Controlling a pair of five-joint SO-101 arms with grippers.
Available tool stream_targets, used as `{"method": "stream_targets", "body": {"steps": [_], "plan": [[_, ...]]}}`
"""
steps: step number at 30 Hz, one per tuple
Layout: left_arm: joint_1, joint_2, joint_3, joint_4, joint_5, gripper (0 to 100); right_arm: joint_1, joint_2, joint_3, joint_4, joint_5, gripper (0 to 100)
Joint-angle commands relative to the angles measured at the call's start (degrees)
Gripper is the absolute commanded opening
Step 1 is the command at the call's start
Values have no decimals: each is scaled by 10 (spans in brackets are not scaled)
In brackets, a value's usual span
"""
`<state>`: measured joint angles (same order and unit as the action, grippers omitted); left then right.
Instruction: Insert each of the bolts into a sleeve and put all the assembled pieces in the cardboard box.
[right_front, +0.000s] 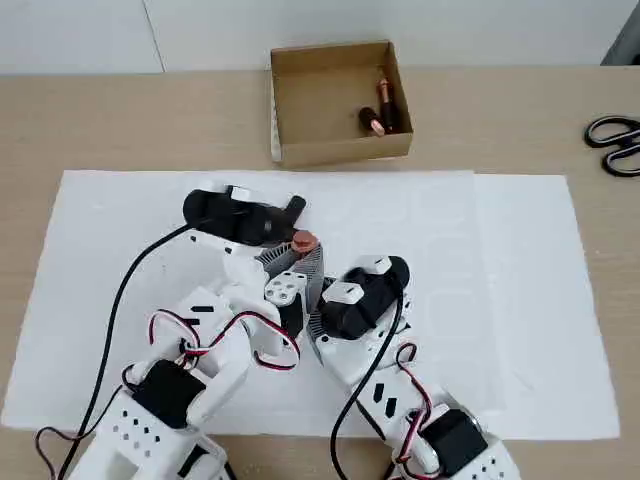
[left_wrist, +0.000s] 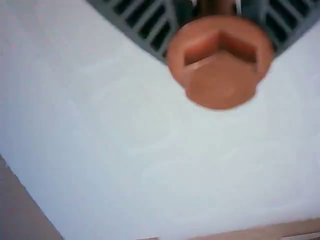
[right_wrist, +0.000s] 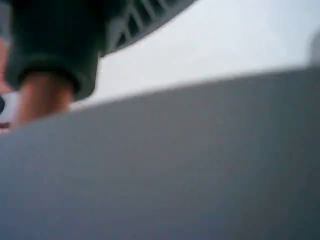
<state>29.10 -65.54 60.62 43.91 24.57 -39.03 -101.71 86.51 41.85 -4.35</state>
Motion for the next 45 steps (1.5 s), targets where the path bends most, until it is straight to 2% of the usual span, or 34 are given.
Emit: {"method": "stream_targets", "body": {"steps": [1, 38, 41, 45], "plan": [[-2, 6, 1, 3, -12, 6, 9, -6, -11, -15, -4, 4], [17, 3, -3, 53, -14, 12, 9, -6, -11, -15, -4, 4], [17, 2, -5, 62, -21, 76, 9, -6, -11, -15, -4, 4], [17, 3, -43, 115, -19, 182, 9, -6, -11, -15, -4, 4]]}}
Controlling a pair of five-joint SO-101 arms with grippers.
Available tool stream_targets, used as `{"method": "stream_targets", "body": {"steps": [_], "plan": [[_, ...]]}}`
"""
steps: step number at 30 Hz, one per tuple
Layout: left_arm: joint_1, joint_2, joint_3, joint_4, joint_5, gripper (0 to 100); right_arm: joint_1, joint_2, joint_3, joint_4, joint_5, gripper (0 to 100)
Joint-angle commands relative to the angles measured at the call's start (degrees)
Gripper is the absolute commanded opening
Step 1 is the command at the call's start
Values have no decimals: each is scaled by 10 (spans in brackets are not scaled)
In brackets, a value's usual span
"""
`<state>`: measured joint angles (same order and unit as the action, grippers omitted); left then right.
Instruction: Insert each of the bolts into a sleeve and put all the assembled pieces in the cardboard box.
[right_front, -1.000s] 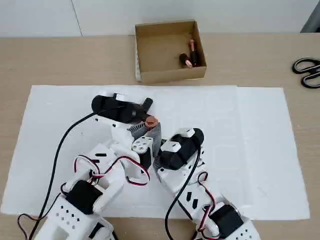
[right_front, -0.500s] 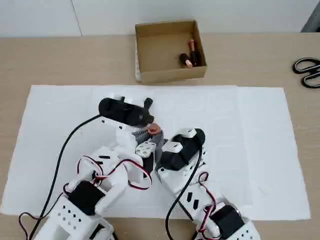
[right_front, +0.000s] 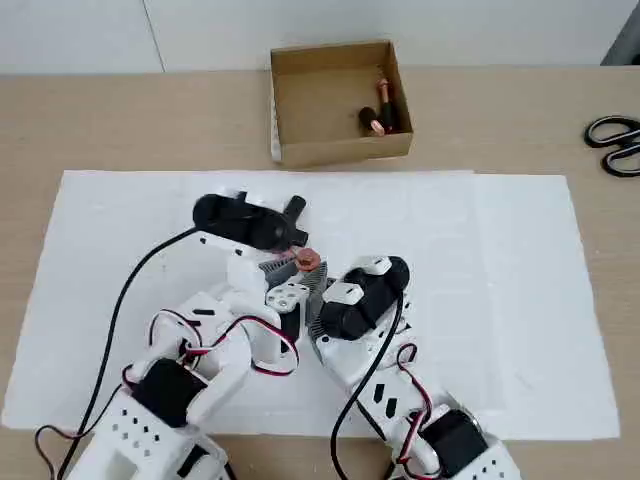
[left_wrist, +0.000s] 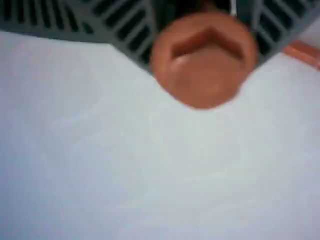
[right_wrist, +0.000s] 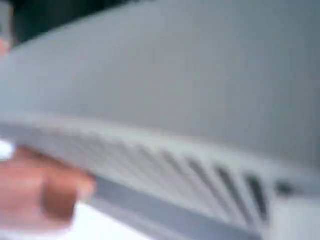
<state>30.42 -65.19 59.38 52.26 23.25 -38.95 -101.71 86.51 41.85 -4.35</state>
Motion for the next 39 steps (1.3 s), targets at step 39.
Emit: {"method": "stream_targets", "body": {"steps": [39], "plan": [[-506, 4, -106, 93, -83, 193, 372, -6, -12, -77, 15, 4]]}}
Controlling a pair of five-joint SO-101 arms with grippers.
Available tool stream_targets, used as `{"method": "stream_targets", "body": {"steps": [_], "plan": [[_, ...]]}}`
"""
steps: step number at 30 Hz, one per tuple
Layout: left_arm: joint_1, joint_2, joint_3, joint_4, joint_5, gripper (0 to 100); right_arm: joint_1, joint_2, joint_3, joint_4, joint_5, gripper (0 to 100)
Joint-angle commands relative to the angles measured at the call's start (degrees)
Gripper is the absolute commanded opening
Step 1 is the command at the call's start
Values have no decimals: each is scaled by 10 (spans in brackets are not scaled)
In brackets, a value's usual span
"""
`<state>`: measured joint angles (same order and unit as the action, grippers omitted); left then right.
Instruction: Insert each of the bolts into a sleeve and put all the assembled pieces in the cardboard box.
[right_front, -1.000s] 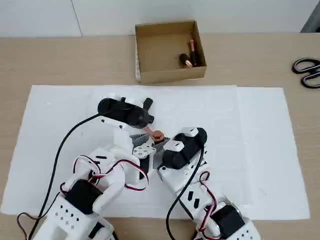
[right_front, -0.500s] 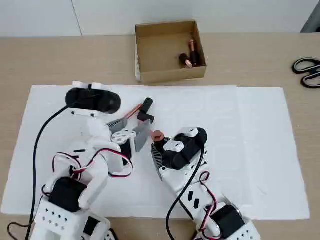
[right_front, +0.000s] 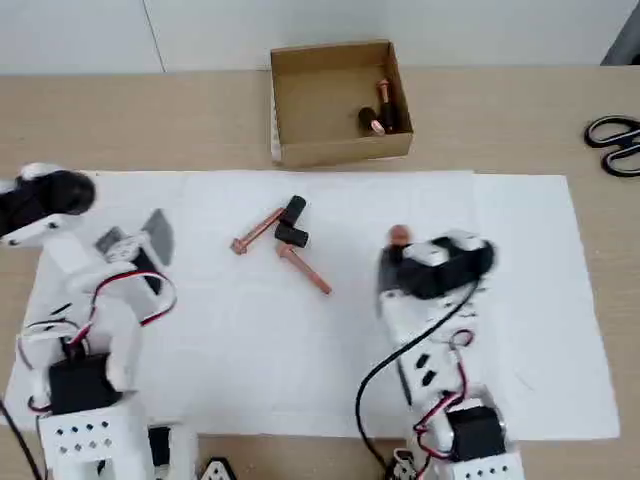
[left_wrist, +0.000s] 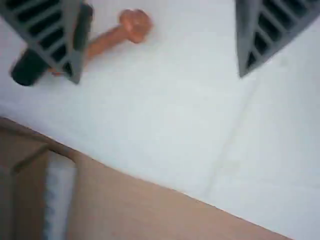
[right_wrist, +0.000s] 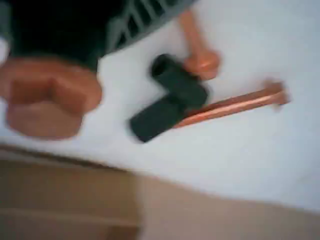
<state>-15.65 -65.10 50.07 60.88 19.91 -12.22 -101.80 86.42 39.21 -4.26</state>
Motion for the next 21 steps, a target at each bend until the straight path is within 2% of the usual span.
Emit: {"method": "stream_targets", "body": {"steps": [1, 5, 10, 17, 21], "plan": [[-55, 3, -6, 12, -70, 193, 130, -5, -11, -73, 32, 4], [-62, 3, 33, 40, -125, 194, 174, 1, -31, -158, 77, 4], [-55, 3, 87, 32, -214, 193, 175, 65, -142, -116, 79, 4], [-47, 3, 137, -11, -221, 193, 169, 404, -425, -105, 76, 4], [-47, 3, 145, -9, -221, 193, 124, 613, -602, -105, 76, 4]]}}
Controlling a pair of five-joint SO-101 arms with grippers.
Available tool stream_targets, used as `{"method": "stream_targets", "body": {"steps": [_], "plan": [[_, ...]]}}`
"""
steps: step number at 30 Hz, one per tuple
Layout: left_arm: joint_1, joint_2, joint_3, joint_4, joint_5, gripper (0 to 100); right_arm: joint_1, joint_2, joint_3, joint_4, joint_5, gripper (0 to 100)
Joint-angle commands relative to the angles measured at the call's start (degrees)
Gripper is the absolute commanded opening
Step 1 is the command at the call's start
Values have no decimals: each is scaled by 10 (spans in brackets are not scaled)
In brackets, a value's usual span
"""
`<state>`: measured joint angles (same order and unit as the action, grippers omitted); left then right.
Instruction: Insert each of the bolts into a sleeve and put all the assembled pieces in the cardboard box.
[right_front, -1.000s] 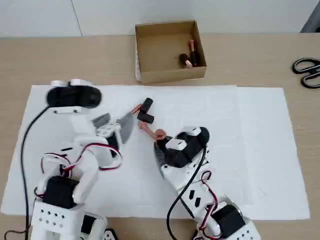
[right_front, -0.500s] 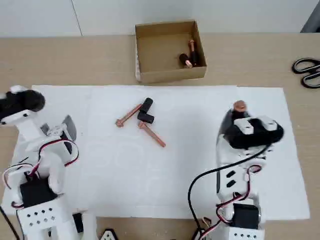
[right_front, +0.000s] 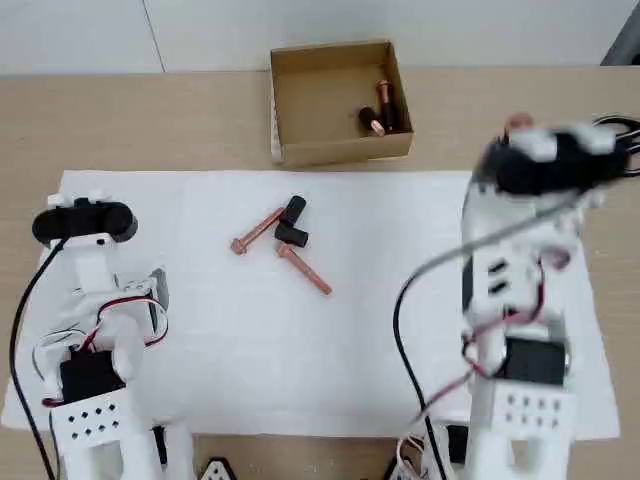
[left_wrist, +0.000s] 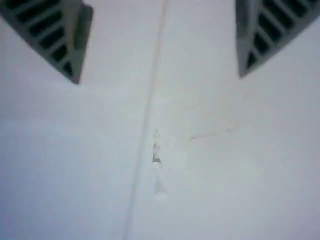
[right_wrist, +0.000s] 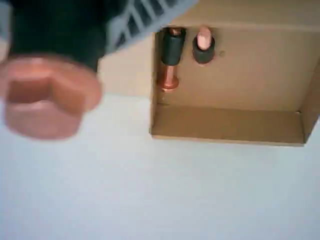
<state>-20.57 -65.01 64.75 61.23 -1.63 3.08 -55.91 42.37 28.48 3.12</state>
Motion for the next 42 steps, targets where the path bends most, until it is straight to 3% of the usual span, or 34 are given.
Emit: {"method": "stream_targets", "body": {"steps": [1, 9, 20, 32, 42], "plan": [[3, 2, 2, -12, -5, 193, -49, 201, -203, 2, 3, 4], [4, -1, 9, -23, -5, 193, -164, 528, -482, -2, 3, 4], [4, -2, 10, -21, -5, 192, -158, 868, -754, -2, 3, 4], [4, -2, 10, -20, -4, 192, -167, 1062, -937, -2, 3, 8], [4, 0, 11, -20, -4, 192, -167, 1108, -959, 2, 5, 8]]}}
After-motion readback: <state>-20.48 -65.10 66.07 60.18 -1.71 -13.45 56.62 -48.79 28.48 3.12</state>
